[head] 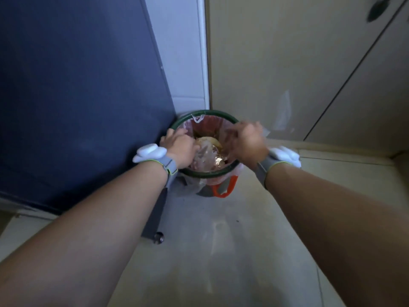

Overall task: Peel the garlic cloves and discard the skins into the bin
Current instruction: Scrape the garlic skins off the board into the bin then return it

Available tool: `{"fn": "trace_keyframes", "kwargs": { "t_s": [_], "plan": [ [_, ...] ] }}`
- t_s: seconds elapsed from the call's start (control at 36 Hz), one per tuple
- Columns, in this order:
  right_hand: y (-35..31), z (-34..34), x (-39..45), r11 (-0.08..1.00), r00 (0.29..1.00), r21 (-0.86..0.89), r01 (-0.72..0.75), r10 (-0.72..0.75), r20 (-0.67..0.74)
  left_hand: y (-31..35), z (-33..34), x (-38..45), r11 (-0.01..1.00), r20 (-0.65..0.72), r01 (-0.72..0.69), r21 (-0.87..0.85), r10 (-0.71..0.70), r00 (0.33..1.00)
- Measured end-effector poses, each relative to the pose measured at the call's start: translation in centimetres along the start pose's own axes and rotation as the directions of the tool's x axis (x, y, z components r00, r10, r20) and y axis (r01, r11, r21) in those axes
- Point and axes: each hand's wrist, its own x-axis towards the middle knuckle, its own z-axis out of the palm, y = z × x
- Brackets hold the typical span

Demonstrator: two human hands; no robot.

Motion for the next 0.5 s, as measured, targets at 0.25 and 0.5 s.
{"fn": "trace_keyframes", "kwargs": {
  "t_s": [0.25,0.5],
  "plan": [
    [13.4,-0.4,-4.2,0.872,0.823,-0.129,-0.473,0.489,0.289,4.8,1.9,1.3,0.994,-0.074,0.01,-0.106,-0.018,0.997],
    [20.2,5.6,-2.4,0.899,0.825,-0.003,-0.438,0.403,0.397,14.9,3.5,1.6,0.91,-0.61,-0.311,-0.274,0.085,0.788]
  ]
}}
